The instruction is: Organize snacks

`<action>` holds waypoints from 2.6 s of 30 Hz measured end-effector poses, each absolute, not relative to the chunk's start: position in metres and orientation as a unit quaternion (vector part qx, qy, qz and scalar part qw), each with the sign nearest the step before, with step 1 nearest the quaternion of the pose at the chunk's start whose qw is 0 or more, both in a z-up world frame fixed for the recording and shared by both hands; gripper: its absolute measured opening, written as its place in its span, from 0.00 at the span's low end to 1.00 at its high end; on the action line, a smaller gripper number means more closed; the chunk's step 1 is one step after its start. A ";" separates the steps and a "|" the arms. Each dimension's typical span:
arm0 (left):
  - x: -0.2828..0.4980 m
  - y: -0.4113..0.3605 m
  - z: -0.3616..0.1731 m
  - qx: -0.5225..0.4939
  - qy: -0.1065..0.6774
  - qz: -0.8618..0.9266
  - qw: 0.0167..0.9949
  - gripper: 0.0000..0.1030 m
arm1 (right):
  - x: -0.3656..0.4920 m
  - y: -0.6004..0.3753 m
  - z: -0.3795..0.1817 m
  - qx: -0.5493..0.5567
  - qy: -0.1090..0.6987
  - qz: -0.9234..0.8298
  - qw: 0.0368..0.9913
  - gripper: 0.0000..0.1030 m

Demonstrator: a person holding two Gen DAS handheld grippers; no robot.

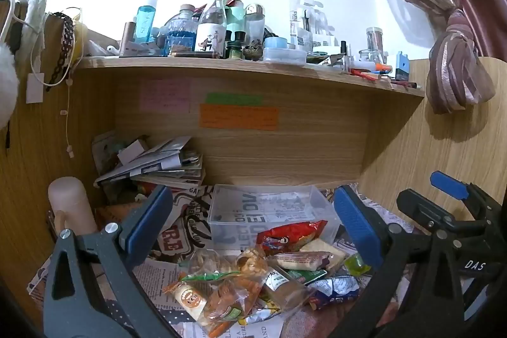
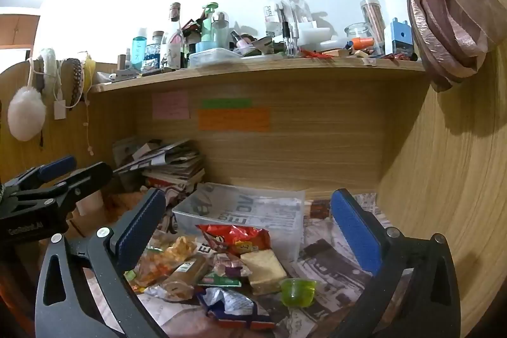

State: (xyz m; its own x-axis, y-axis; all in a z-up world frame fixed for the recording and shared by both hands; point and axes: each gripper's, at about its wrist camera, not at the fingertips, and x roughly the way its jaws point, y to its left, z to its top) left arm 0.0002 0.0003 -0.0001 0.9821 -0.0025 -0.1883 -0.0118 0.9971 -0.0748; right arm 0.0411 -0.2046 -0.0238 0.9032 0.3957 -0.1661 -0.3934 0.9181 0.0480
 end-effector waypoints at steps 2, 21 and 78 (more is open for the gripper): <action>0.000 0.000 0.000 -0.038 0.094 0.002 0.995 1.00 | 0.041 -0.205 -0.024 0.005 0.089 0.205 0.975 1.00; 0.004 0.000 -0.006 -0.039 0.097 0.007 0.995 1.00 | 0.043 -0.207 -0.024 0.021 0.089 0.206 0.974 1.00; -0.005 -0.006 0.001 -0.039 0.095 -0.009 0.995 1.00 | 0.042 -0.208 -0.023 0.028 0.088 0.208 0.974 1.00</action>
State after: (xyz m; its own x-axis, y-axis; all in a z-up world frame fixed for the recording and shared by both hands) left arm -0.0052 -0.0058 0.0009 0.9818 -0.0256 -0.1884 0.0110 0.9969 -0.0785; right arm 0.0417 -0.2084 -0.0227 0.8978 0.4101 -0.1604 -0.4001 0.9119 0.0919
